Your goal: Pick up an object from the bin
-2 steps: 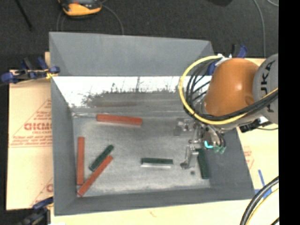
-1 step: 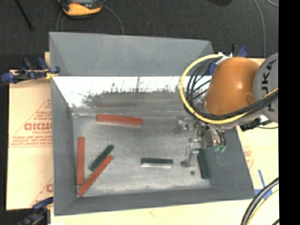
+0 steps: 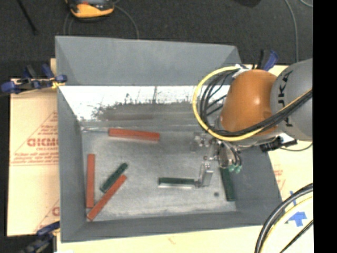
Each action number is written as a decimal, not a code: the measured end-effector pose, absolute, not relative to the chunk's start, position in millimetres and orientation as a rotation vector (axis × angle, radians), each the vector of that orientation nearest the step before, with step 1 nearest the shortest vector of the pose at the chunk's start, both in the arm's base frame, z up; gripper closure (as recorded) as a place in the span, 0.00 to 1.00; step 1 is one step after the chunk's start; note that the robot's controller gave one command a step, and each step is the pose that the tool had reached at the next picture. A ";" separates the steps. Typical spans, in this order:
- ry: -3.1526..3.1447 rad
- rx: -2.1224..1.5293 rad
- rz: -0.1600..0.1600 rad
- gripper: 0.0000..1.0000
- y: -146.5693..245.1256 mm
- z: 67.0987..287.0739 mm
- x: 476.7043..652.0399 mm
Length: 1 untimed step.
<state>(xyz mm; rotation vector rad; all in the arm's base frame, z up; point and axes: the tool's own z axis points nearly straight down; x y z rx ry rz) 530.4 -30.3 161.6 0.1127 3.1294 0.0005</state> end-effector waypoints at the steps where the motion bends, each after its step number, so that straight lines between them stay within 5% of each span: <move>1: 3.132 0.078 -0.001 0.00 -10.4 102.9 550.2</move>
Offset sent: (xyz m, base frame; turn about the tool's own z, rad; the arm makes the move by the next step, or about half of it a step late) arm -0.0370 0.0683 -0.0870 -0.0089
